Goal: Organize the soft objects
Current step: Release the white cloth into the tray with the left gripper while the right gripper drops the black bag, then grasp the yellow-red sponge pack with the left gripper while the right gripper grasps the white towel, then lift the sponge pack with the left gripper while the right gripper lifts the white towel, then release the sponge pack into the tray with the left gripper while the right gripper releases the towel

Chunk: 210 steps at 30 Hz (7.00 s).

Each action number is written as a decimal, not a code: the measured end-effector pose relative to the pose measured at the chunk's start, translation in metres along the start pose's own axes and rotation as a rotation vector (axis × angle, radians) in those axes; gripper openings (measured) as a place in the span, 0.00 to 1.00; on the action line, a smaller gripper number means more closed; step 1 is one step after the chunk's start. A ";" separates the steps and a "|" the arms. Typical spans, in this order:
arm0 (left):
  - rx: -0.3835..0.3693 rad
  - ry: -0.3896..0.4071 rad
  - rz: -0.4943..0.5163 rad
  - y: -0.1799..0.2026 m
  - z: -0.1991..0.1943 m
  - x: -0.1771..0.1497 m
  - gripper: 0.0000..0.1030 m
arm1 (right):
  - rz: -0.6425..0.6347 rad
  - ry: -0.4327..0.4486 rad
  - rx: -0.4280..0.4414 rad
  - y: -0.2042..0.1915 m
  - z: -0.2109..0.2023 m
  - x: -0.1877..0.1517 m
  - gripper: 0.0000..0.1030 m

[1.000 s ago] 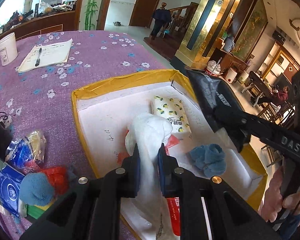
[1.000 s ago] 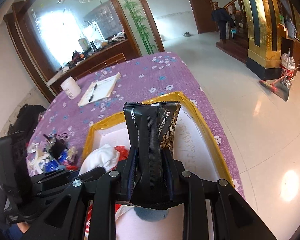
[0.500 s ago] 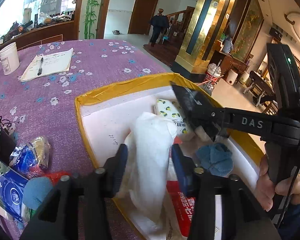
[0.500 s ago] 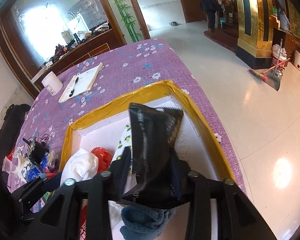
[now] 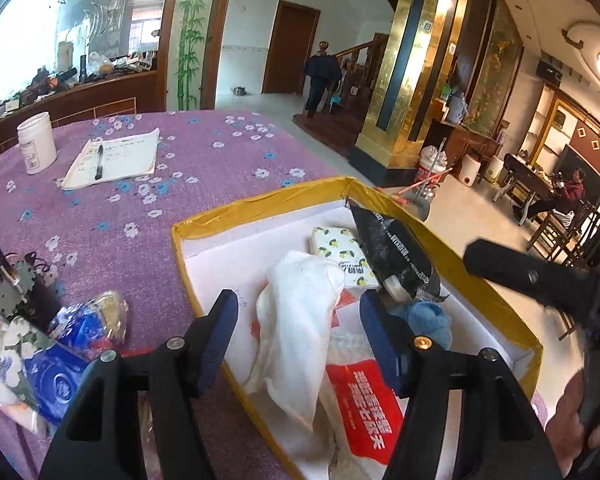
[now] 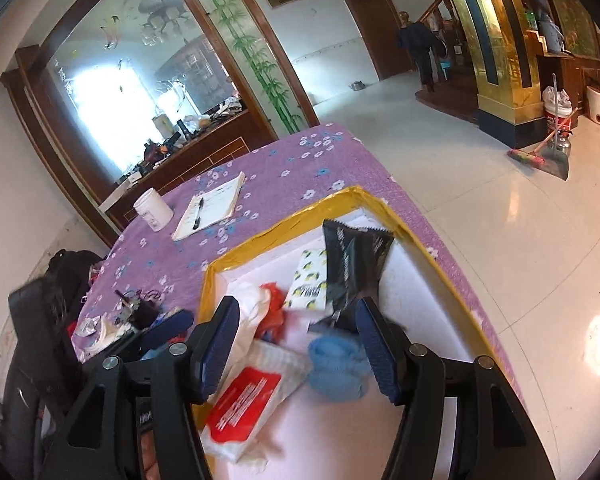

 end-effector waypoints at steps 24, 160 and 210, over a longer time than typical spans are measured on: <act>0.142 0.033 -0.201 -0.134 -0.135 -0.053 0.68 | -0.292 -0.248 0.185 -0.147 0.040 -0.119 0.63; 0.142 -0.091 -0.104 -0.135 -0.139 -0.117 0.43 | -0.340 -0.103 0.282 -0.149 0.026 -0.125 0.18; -0.219 -0.042 0.209 0.099 -0.018 -0.053 0.55 | -0.017 0.026 -0.189 0.061 -0.021 -0.045 0.31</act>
Point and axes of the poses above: each gripper's, at about its wrist camera, not at the fingertips, and z roughly the way its jaws point, y to its right, x to its top, the point moved 5 cm from there along z, roughly the way its jaws point, and after that the axes turned 8 degrees about z, right-handed, at the moved point
